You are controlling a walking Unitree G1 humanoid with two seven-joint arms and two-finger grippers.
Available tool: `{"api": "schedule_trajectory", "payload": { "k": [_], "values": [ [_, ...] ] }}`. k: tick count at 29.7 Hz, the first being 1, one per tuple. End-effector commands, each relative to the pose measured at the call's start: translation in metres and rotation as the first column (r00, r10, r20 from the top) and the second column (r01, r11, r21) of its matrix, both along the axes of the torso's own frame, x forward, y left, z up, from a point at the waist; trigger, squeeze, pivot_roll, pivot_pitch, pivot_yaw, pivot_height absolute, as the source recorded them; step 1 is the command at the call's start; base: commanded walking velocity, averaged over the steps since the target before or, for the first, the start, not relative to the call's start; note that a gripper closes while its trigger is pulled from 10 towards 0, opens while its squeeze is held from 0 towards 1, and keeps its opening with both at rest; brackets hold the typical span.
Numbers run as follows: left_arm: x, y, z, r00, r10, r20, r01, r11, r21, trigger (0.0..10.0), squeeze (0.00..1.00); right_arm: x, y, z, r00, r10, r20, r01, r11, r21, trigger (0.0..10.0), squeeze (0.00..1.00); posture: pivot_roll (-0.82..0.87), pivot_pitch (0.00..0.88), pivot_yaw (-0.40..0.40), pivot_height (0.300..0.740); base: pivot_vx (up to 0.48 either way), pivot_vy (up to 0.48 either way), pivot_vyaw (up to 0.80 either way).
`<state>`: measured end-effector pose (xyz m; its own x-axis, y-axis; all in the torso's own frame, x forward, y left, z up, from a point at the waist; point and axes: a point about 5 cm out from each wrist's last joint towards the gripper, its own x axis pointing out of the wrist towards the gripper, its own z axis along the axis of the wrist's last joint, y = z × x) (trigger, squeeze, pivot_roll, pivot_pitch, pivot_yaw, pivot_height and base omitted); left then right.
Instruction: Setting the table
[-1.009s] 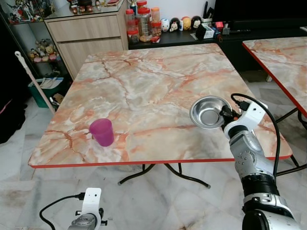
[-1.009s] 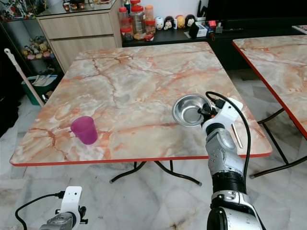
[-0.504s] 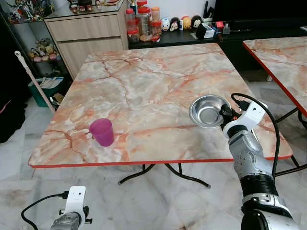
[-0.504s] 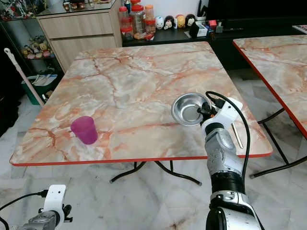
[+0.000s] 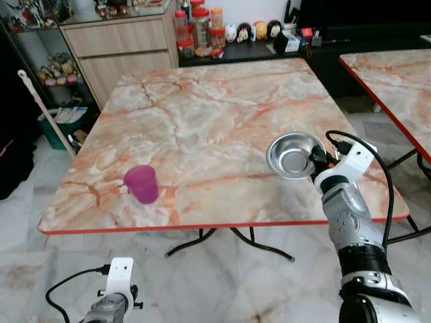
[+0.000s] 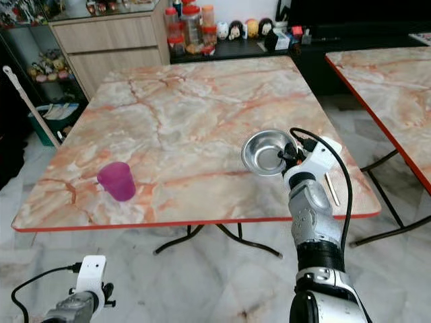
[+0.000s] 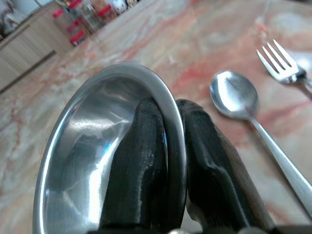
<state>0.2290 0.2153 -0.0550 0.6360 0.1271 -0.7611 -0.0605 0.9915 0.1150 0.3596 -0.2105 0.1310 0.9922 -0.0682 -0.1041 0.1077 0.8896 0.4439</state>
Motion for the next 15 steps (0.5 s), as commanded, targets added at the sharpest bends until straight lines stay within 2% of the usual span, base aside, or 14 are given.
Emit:
{"api": "schedule_trajectory", "payload": {
  "k": [1, 15],
  "values": [
    [-0.0082, 0.0031, -0.0047, 0.999, 0.012, -0.030, -0.012, 1.000, 0.010, 10.0, 0.00, 0.0022, 0.0008, 0.0067, 0.999, 0.000, 0.033, -0.001, 1.000, 0.012, 10.0, 0.00, -0.07, 0.001, 0.083, 0.736, -0.277, 0.000, 0.00],
    [-0.0140, 0.0033, -0.0080, 0.999, 0.014, -0.039, -0.013, 1.000, 0.013, 10.0, 0.00, 0.0026, 0.0004, 0.0072, 0.999, -0.001, 0.036, 0.000, 1.000, 0.014, 10.0, 0.00, -0.07, 0.001, 0.083, 0.736, -0.261, 0.000, 0.00]
  ]
}}
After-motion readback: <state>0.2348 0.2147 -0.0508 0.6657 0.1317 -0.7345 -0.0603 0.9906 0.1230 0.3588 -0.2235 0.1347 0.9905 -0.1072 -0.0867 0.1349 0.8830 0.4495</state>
